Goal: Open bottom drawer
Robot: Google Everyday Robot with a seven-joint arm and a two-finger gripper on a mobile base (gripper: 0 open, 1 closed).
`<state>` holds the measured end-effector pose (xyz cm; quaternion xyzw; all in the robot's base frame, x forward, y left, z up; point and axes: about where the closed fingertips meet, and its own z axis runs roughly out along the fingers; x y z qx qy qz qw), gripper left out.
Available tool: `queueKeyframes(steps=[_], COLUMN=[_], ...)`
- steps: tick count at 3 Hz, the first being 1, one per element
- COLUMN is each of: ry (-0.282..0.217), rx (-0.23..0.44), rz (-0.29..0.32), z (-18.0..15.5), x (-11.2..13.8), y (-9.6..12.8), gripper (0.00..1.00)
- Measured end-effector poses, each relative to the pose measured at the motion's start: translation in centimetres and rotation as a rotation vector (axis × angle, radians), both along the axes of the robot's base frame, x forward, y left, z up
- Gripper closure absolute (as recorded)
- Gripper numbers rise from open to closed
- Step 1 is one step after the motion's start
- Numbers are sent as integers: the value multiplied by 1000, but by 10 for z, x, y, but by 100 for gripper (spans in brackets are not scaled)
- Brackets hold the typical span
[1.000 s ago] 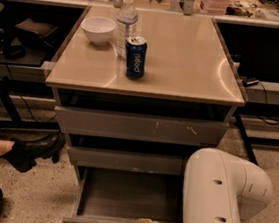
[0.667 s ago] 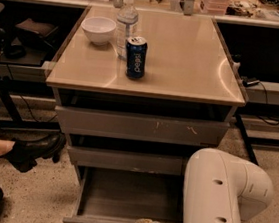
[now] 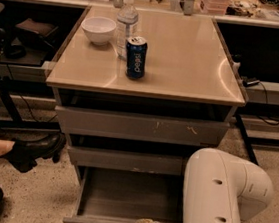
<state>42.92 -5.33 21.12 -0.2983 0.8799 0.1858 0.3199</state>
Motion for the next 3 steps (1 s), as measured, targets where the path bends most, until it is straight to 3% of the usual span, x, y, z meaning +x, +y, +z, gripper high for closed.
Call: queueKeyframes(steps=[1,2,3], ry=[0,0,0], rx=[0,0,0], rz=[0,0,0], z=[0,0,0], x=[0,0,0], y=[0,0,0], gripper=[12,0,0])
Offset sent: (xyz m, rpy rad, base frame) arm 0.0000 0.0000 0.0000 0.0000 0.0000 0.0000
